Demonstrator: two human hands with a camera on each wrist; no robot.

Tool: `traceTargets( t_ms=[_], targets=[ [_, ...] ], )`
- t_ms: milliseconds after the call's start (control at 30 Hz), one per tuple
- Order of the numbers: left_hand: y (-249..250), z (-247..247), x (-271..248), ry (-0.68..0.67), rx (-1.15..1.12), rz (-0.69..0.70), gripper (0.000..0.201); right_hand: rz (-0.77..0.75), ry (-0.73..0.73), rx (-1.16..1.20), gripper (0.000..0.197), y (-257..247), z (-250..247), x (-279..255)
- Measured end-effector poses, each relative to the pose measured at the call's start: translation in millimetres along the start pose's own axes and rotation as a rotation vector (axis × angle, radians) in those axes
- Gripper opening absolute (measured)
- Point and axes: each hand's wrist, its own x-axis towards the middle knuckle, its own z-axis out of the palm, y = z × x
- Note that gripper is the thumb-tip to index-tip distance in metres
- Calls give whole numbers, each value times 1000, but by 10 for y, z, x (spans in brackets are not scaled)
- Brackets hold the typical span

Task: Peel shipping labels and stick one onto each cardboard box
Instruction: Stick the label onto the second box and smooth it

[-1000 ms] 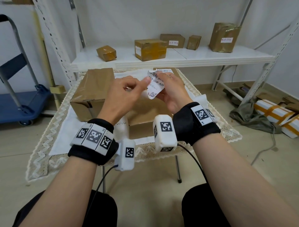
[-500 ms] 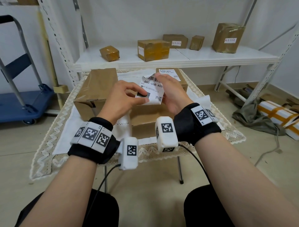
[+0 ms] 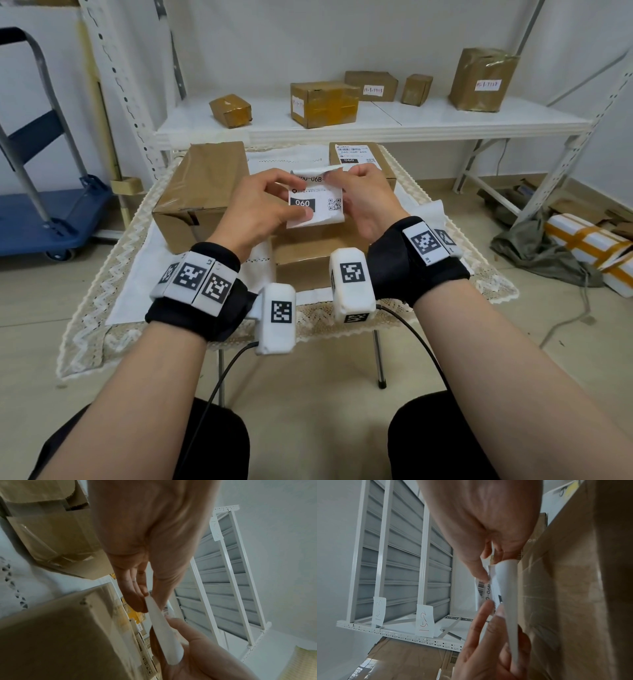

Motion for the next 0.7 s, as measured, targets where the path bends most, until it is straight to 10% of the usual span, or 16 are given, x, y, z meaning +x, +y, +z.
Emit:
traceTargets(
  t_ms=[700],
  targets=[
    [-125, 59, 115, 81, -30, -34, 35, -43, -145, -394, 23, 34, -168, -23]
  ],
)
